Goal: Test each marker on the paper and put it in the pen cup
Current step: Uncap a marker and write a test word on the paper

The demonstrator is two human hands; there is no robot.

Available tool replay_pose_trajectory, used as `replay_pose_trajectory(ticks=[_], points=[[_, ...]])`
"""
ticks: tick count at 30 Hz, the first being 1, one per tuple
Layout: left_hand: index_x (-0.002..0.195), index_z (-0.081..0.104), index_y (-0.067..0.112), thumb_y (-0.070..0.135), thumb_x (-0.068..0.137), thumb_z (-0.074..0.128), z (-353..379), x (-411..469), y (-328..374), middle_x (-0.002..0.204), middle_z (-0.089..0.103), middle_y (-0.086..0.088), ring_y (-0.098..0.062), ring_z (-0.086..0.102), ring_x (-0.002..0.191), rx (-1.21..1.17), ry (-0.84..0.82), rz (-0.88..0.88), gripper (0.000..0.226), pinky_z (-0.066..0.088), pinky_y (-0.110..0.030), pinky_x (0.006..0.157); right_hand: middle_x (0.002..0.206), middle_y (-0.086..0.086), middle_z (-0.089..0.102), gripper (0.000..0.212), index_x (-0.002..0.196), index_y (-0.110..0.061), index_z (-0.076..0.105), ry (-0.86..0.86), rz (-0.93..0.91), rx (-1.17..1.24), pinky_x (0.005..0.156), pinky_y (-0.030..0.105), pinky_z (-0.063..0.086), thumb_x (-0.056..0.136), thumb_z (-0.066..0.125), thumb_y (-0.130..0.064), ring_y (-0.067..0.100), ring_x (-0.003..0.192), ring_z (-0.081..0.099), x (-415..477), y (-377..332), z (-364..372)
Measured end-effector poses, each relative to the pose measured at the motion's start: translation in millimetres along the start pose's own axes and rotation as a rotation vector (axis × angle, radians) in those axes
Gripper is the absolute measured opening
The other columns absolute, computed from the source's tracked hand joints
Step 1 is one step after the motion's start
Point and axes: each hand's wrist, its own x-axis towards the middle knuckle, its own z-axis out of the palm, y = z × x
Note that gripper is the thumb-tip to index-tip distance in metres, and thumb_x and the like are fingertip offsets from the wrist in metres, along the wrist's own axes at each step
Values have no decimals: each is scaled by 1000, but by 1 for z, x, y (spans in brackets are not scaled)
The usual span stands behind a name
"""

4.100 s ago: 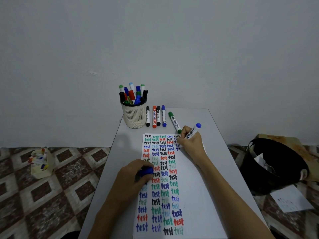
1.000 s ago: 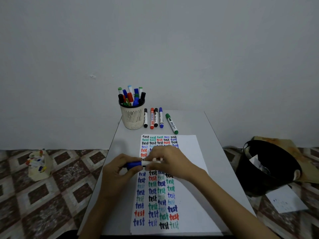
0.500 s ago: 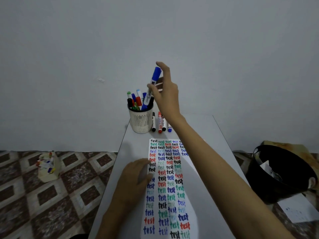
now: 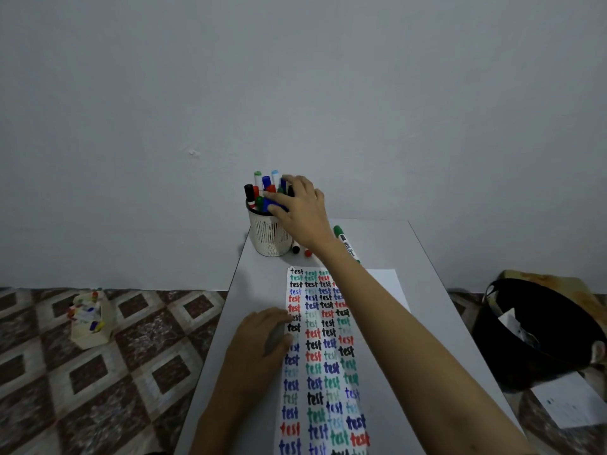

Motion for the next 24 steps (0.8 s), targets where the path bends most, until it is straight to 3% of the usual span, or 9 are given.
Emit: replay_pose_trajectory(ticks=[2, 5, 8, 10, 13, 17, 19, 21, 24], points=[[114, 61, 26, 57, 79, 38, -1, 0, 1, 112, 44, 29, 18, 37, 105, -4, -4, 5, 52, 25, -9, 94, 142, 8, 46, 36, 130, -28, 59, 110, 28, 69, 103, 42, 28, 95, 55, -30, 26, 131, 38, -10, 12, -9], [113, 62, 25, 56, 78, 39, -1, 0, 0, 111, 45, 29, 12, 41, 105, -5, -10, -3, 52, 25, -1, 88, 126, 7, 54, 33, 125, -20, 59, 276, 333, 103, 99, 38, 39, 91, 59, -20, 23, 116, 50, -35, 38, -17], [113, 62, 25, 55, 79, 40, -1, 0, -2, 111, 46, 29, 13, 41, 106, -3, -19, -2, 51, 27, -1, 87, 117, 7, 56, 34, 113, -14, 59, 86, 668, -157, 92, 37, 37, 87, 64, -35, 24, 111, 49, -65, 72, -16], [113, 63, 23, 54, 79, 42, -1, 0, -2, 112, 49, 25, 7, 45, 106, -11, -16, 1, 50, 26, -3, 88, 113, 7, 56, 43, 106, -14, 62, -122, 749, -263, 92, 39, 36, 81, 66, -49, 25, 110, 47, -83, 88, -14], [112, 64, 21, 53, 79, 41, -1, 1, -1, 112, 51, 20, -3, 50, 107, -11, -13, 7, 51, 28, -7, 90, 105, 7, 59, 30, 100, -13, 66, -57, 741, -184, 85, 37, 37, 83, 64, -38, 24, 100, 50, -99, 99, -13], [113, 63, 21, 53, 78, 42, 0, 1, 0, 112, 52, 18, -5, 50, 108, -33, 4, 8, 51, 38, -19, 96, 98, 9, 60, 17, 96, -8, 59, 404, 731, 352, 65, 26, 42, 86, 66, -20, 15, 78, 52, -109, 86, -29], [115, 59, 25, 53, 80, 44, 1, 0, -1, 112, 54, 18, -5, 52, 107, -59, 12, -2, 48, 44, -28, 95, 93, 5, 61, 17, 94, -10, 56, 513, 686, 658, 60, 28, 51, 87, 69, -18, 14, 77, 58, -112, 70, -43], [119, 54, 31, 56, 81, 47, 2, 0, -2, 115, 55, 20, -1, 52, 110, -107, 23, -17, 46, 46, -30, 95, 92, 10, 65, 17, 96, -7, 54, 465, 659, 878, 57, 27, 56, 88, 67, -14, 19, 76, 66, -118, 50, -58], [128, 44, 37, 64, 81, 47, 2, -1, -2, 128, 46, 26, 10, 41, 119, -127, 54, -31, 55, 37, -18, 95, 89, 23, 67, 10, 97, -2, 53, 192, 627, 1103, 51, 26, 57, 91, 59, -5, 28, 67, 69, -137, 12, -71]])
